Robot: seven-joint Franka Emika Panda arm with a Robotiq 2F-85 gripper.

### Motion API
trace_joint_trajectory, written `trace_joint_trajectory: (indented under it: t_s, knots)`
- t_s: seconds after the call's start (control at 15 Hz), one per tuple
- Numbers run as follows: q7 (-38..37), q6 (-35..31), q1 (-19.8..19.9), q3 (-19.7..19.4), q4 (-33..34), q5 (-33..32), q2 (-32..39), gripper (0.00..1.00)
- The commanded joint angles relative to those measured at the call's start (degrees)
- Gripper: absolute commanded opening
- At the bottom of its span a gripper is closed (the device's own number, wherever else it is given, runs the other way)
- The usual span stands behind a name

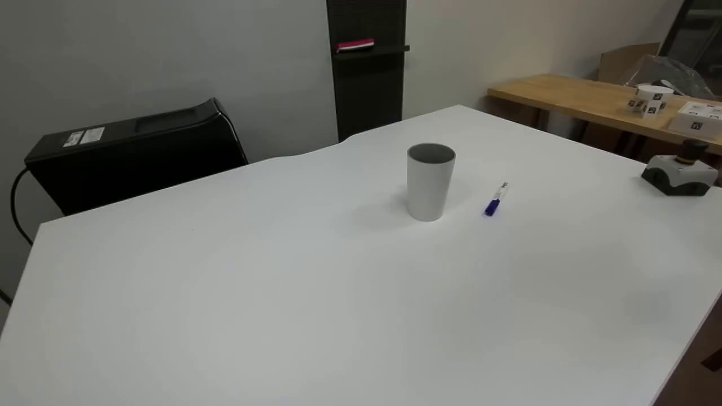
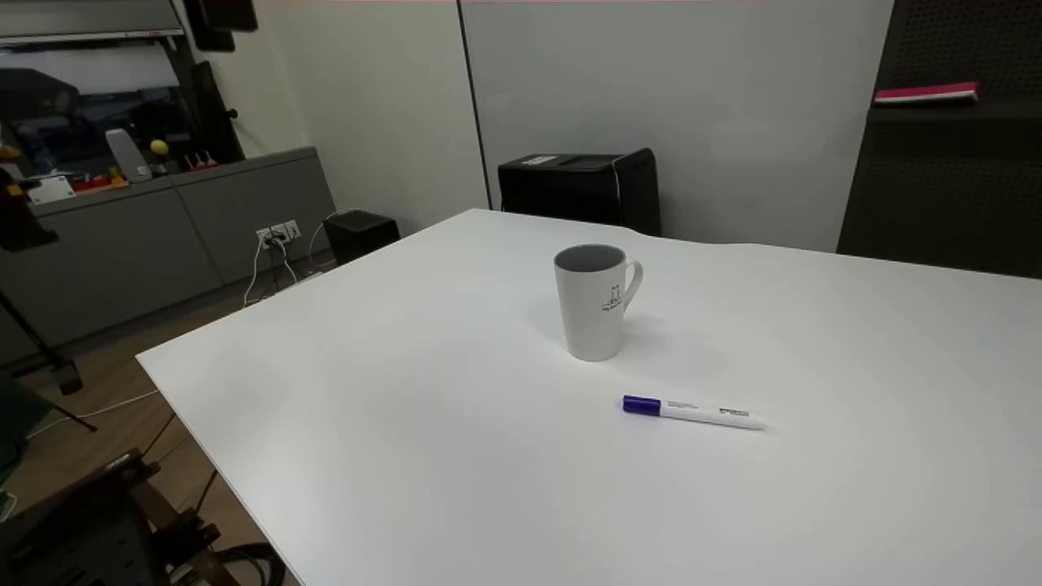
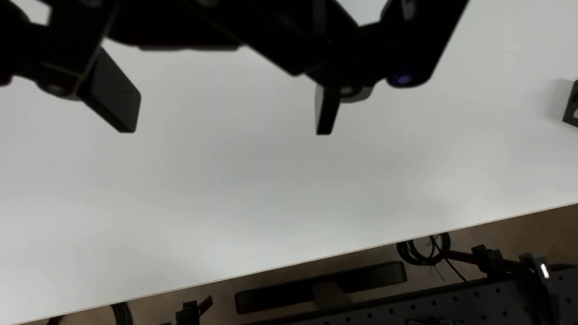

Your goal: Put the pen in the mug

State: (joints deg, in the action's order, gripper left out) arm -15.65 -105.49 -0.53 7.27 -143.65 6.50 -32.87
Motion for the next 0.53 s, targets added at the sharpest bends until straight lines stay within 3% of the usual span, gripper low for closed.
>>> trace_joint_trajectory:
  t_s: [0.0,0.47]
  knots:
    - [-0.12,0.09,-0.28,-0.26,0.08,-0.15,0.04,1.00]
    - [-0.51,0.51,1.91,-2.58,3.31,-0.13,4.38,1.00]
